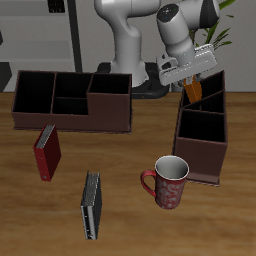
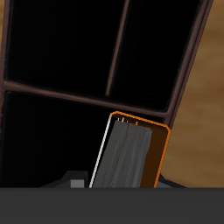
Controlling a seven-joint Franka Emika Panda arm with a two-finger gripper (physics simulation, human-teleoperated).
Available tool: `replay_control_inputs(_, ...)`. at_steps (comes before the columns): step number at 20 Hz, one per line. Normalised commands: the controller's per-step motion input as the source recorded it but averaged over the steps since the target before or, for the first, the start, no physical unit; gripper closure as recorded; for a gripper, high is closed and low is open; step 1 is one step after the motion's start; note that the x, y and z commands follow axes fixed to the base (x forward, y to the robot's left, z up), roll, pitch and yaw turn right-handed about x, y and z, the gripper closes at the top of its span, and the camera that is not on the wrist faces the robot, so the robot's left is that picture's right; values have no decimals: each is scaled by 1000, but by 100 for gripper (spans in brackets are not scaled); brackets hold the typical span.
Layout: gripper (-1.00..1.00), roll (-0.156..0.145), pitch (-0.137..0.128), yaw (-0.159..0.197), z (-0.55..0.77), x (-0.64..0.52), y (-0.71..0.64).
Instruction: Place the orange book into the left desk caddy's left compartment
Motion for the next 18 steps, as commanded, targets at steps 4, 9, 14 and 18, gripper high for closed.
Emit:
replay_control_inputs(4, -100, -5, 113, -15, -224, 113, 39)
replay_control_inputs(9, -100, -3, 23, 17, -71, 75, -37)
replay_control_inputs(14, -100, -8, 0, 6, 6, 38, -60)
replay_control_inputs(18, -100, -4, -9, 5, 75, 3, -101)
